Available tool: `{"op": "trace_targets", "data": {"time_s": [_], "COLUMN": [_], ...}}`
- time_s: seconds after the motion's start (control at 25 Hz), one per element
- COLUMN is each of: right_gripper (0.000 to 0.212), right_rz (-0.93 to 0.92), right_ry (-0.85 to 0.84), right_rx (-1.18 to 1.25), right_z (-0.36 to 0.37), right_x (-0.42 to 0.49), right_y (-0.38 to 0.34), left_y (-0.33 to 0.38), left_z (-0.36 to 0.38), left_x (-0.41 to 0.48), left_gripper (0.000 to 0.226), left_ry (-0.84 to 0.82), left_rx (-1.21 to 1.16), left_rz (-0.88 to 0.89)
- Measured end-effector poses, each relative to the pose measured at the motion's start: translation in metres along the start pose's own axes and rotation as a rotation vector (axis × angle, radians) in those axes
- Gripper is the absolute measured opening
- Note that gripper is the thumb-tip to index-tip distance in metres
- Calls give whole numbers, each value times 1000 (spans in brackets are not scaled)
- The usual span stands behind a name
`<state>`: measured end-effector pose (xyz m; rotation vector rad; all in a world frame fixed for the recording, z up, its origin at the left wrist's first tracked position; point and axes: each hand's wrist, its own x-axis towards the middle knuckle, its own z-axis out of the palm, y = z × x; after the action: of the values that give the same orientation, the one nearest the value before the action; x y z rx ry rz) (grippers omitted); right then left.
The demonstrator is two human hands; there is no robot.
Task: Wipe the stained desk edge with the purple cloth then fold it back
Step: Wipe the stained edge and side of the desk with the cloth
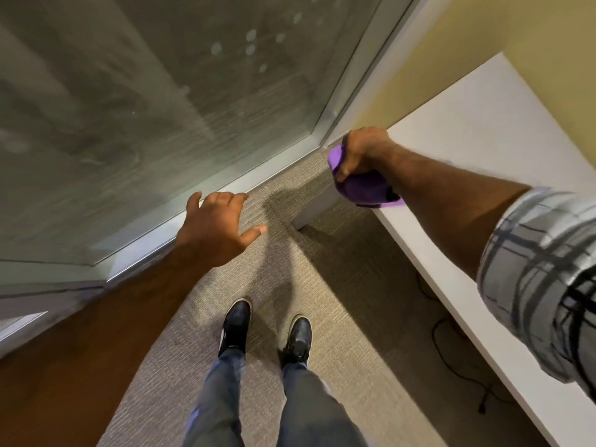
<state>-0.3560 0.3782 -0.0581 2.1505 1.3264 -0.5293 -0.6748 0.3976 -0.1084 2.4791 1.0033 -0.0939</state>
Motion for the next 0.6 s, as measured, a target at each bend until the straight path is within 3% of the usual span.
{"op": "trace_targets", "data": {"time_s": [0.2,0.44,0.6], "right_gripper": [53,98,106], "right_rz": [-68,-162,61], "right_ry": [90,355,461], "right_rx": [-199,-41,135], "right_z": [10,72,146], "right_x": [-15,-64,-136], "right_y": [-19,-11,19], "left_y": [0,8,11], "left_z": [1,8,5], "left_x": [-5,-8,-13], "left_gripper": [73,75,76], "left_ry": [-19,-41,-55], "left_rx": [6,3,-15], "left_rz": [-4,5,13]}}
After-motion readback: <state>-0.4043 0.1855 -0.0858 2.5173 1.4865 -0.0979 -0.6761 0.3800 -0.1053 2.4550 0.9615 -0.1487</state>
